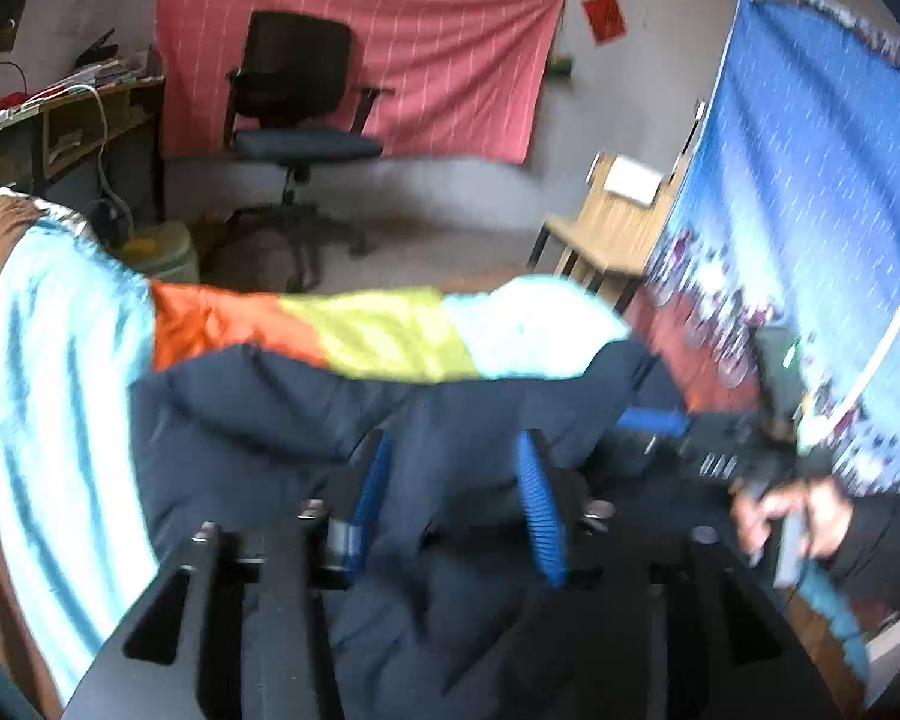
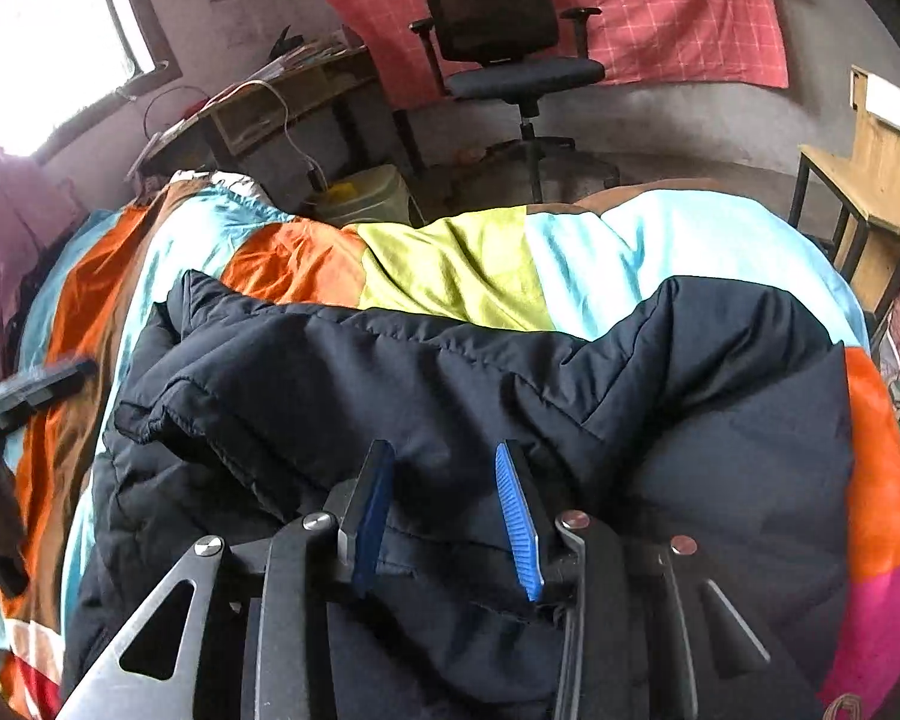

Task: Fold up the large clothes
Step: 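Fold the jacket side over with the left tool while the right tool holds the sleeve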

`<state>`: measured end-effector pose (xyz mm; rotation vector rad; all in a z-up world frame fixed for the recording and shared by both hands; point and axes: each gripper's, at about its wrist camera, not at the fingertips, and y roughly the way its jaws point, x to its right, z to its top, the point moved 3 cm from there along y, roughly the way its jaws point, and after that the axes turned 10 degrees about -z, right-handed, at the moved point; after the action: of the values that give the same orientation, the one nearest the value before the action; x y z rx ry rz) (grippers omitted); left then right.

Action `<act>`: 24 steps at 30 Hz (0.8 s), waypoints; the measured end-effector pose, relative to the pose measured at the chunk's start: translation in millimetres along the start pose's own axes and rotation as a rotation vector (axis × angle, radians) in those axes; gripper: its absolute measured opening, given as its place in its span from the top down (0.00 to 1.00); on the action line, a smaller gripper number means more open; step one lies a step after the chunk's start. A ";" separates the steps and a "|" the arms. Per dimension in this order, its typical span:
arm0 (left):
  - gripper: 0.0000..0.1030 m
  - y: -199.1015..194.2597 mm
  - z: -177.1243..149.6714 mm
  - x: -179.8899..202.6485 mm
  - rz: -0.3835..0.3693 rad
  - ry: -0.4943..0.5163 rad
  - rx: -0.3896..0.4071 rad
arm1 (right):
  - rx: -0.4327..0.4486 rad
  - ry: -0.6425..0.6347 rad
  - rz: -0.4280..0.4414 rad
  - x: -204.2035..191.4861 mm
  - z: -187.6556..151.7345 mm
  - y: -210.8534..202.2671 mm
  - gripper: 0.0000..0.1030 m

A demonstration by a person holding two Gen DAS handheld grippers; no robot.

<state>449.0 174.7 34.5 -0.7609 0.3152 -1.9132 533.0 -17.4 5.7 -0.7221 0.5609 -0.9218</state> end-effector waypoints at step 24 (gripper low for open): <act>0.84 183.6 -14.4 -37.7 0.153 0.257 -0.557 | -0.200 -0.133 -0.055 8.5 16.2 86.6 0.70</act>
<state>582.7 122.6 -86.9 -0.8159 1.0663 -1.7895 592.6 15.4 -50.9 -0.9758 0.5216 -0.8691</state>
